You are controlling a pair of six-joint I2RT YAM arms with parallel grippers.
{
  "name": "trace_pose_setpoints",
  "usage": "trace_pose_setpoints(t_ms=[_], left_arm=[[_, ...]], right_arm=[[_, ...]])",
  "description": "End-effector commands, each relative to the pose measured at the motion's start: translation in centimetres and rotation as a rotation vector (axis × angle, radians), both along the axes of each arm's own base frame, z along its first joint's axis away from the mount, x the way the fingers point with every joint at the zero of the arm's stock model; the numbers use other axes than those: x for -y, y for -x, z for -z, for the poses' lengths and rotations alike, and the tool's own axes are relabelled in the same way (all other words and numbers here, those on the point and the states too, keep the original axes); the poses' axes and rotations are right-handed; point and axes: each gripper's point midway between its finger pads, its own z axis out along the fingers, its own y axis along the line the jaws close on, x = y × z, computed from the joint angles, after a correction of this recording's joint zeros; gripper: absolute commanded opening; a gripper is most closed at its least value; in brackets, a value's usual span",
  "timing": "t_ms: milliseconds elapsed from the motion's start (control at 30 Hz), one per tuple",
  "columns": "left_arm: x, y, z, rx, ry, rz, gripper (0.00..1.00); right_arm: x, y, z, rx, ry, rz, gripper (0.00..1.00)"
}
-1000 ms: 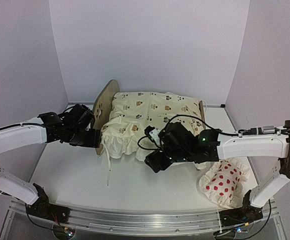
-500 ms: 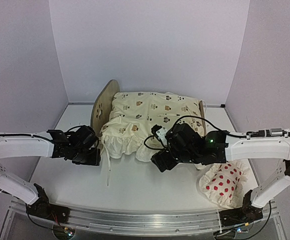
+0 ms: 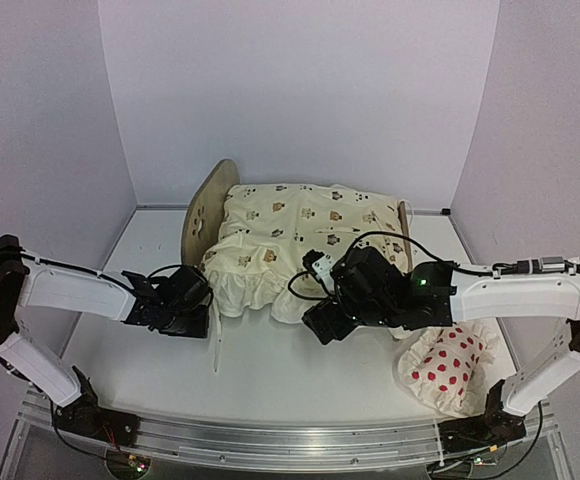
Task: Set up the pet bed
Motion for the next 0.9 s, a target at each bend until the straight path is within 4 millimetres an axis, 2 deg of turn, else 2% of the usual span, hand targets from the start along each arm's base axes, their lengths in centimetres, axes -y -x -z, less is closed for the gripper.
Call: trace_pose_setpoints(t_ms=[0,167,333,467,667,867], left_arm=[[0.2,-1.9,-0.1,0.102,-0.014,-0.027,0.43],[-0.8,-2.9,0.5,0.144,-0.087,-0.060,0.39],[-0.5,-3.5,1.2,0.188,-0.067,-0.056,0.36],[-1.1,-4.0,2.0,0.228,-0.072,-0.082,0.34],[-1.4,-4.9,1.7,0.292,-0.058,-0.122,0.32],[-1.3,-5.6,2.6,0.313,-0.050,-0.125,0.30]], right_arm=[[0.1,-0.1,-0.7,0.009,-0.025,0.001,0.88],[0.0,0.0,-0.5,-0.001,-0.028,-0.001,0.88],[-0.2,0.1,0.0,-0.017,-0.027,-0.006,0.88],[-0.4,0.2,0.3,-0.032,-0.029,-0.010,0.88],[-0.7,0.4,0.9,-0.054,-0.028,-0.017,0.88],[-0.9,0.5,1.4,-0.068,-0.025,-0.019,0.88]])
